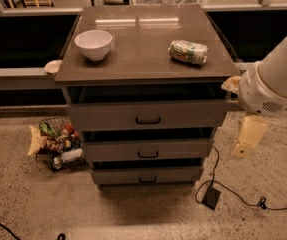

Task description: Open middle drawer

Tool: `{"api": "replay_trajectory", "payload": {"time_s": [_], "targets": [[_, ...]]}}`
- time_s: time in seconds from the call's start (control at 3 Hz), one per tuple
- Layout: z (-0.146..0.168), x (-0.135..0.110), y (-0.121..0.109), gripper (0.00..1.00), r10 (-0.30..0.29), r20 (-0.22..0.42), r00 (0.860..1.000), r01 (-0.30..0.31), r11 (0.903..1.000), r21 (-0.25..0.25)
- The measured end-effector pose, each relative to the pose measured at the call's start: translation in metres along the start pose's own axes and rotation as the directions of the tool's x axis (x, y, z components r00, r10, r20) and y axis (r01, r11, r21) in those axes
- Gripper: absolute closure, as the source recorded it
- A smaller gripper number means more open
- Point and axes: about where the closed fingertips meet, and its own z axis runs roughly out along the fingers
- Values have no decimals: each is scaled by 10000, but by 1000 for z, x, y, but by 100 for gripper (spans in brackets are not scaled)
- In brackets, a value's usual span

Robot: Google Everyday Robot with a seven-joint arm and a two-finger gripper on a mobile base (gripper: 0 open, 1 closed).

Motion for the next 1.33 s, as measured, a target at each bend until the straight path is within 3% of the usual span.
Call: {"api": "replay_trajectory", "payload": {"time_s": [0.33, 0.67, 1.0, 1.33], "targets": [[41, -4, 4, 0, -14, 615, 9981, 39, 9992, -398], [42, -4, 4, 0, -14, 613, 9981, 39, 9992, -399], [74, 15, 0, 0, 1, 383, 9993, 22, 9983, -584], [125, 42, 0, 0, -401, 324, 9987, 424, 9964, -740]]}}
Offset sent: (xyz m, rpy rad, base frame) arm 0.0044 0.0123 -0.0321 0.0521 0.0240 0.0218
